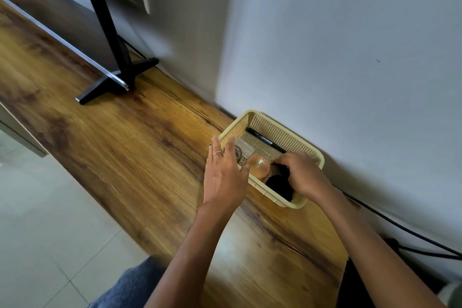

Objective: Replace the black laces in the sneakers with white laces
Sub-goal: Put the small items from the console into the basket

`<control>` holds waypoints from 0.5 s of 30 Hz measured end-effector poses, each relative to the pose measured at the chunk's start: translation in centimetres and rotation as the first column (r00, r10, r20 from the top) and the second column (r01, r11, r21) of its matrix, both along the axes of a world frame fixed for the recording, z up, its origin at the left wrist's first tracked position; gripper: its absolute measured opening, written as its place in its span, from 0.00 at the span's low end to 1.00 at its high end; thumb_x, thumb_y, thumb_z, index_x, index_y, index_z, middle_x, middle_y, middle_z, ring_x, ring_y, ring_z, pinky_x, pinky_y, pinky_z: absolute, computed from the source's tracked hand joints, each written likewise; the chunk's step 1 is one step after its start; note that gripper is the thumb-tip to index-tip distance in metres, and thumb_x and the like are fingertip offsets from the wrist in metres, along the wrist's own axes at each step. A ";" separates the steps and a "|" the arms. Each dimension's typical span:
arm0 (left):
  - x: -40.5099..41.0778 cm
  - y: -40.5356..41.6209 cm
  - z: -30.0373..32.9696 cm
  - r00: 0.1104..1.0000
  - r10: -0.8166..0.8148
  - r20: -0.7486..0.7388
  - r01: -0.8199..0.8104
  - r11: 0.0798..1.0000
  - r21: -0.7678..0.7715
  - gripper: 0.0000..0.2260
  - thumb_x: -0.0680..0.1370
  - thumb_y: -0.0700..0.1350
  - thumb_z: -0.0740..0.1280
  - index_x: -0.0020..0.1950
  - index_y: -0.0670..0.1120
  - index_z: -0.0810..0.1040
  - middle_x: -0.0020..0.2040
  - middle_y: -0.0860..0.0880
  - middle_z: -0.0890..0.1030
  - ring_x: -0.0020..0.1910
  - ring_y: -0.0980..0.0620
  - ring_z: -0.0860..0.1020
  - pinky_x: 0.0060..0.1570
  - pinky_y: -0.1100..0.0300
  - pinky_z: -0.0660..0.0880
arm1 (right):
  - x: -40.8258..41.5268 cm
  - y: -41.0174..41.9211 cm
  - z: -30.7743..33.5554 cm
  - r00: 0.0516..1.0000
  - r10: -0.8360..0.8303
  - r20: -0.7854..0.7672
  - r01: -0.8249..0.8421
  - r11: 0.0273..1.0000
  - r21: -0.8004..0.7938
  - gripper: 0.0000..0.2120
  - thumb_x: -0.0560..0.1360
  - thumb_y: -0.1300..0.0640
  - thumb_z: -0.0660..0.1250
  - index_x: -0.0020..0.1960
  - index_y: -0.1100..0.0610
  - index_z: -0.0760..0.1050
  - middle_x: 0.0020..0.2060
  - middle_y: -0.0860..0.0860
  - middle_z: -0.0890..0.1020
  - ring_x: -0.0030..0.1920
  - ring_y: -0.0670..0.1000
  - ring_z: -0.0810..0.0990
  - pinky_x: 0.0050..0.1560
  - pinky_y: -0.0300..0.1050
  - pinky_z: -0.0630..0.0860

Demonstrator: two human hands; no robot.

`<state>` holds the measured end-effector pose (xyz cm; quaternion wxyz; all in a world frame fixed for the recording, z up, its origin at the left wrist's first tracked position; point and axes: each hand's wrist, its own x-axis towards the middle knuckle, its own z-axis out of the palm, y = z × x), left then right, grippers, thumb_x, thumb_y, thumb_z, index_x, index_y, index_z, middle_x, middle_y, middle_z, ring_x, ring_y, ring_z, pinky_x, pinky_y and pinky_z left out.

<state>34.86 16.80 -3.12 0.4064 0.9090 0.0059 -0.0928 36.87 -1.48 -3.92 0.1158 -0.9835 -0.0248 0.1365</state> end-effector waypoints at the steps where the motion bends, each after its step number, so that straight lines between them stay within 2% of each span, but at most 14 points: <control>1: 0.0 0.0 0.0 1.000 0.004 0.008 -0.004 1.000 -0.007 0.29 0.81 0.48 0.61 0.79 0.48 0.50 0.79 0.41 0.43 0.78 0.46 0.45 0.75 0.55 0.48 | -0.1 0.1 0.0 1.000 0.005 0.008 -0.005 1.000 -0.003 0.23 0.75 0.71 0.59 0.66 0.53 0.75 0.60 0.52 0.77 0.63 0.56 0.69 0.61 0.55 0.70; 3: 0.1 0.0 -0.2 1.000 0.007 0.021 -0.007 1.000 -0.006 0.29 0.81 0.48 0.61 0.79 0.48 0.51 0.79 0.41 0.44 0.78 0.46 0.45 0.75 0.55 0.48 | -0.2 0.1 0.0 0.998 0.012 0.060 -0.013 1.000 0.025 0.23 0.75 0.70 0.59 0.66 0.53 0.75 0.62 0.50 0.77 0.64 0.56 0.70 0.62 0.54 0.70; 5: 0.1 0.0 -0.3 1.000 0.011 0.029 -0.011 1.000 0.010 0.30 0.81 0.49 0.61 0.79 0.48 0.51 0.79 0.40 0.44 0.78 0.46 0.45 0.75 0.54 0.48 | -0.5 0.0 0.2 0.982 -0.045 0.185 0.032 0.997 0.072 0.23 0.76 0.70 0.59 0.67 0.55 0.73 0.64 0.49 0.76 0.65 0.54 0.70 0.65 0.52 0.69; 7: 0.1 -0.1 -0.3 0.999 0.021 0.036 -0.022 0.999 0.025 0.31 0.81 0.51 0.62 0.79 0.47 0.49 0.79 0.40 0.43 0.78 0.45 0.43 0.76 0.53 0.46 | -1.3 0.1 0.6 0.912 -0.152 0.382 0.102 0.984 0.146 0.18 0.77 0.68 0.60 0.65 0.58 0.75 0.62 0.52 0.77 0.63 0.55 0.72 0.65 0.51 0.68; 9: 0.0 -0.3 -0.2 0.999 0.024 0.024 -0.025 0.999 0.024 0.34 0.81 0.52 0.61 0.79 0.45 0.45 0.78 0.40 0.40 0.78 0.44 0.42 0.76 0.53 0.45 | -2.9 0.8 0.6 0.828 -0.267 0.493 0.172 0.958 0.231 0.15 0.78 0.62 0.60 0.63 0.60 0.75 0.61 0.55 0.77 0.64 0.57 0.72 0.65 0.52 0.68; 11: -0.1 -0.4 -0.2 1.000 0.006 -0.013 -0.006 1.000 0.021 0.36 0.81 0.51 0.61 0.79 0.43 0.40 0.78 0.41 0.36 0.77 0.44 0.39 0.75 0.54 0.43 | -4.9 1.9 0.1 0.846 -0.296 0.444 0.226 0.952 0.204 0.19 0.81 0.51 0.56 0.68 0.59 0.71 0.67 0.55 0.73 0.69 0.56 0.67 0.70 0.54 0.64; 13: -0.3 -0.5 -0.1 0.999 -0.033 -0.035 0.034 0.999 0.030 0.36 0.82 0.50 0.60 0.78 0.42 0.38 0.77 0.41 0.34 0.77 0.45 0.36 0.74 0.54 0.41 | -7.0 3.0 -0.8 0.911 -0.259 0.321 0.236 0.966 0.109 0.29 0.79 0.40 0.45 0.73 0.55 0.63 0.74 0.51 0.62 0.76 0.54 0.55 0.75 0.53 0.53; 15: -0.6 -0.8 -0.1 0.996 -0.074 -0.043 0.075 0.997 0.028 0.37 0.81 0.50 0.61 0.78 0.42 0.37 0.77 0.41 0.34 0.77 0.45 0.36 0.74 0.55 0.40 | -8.7 3.4 -1.6 0.944 -0.237 0.230 0.235 0.971 0.038 0.37 0.74 0.35 0.34 0.76 0.51 0.56 0.77 0.48 0.52 0.77 0.52 0.43 0.73 0.49 0.41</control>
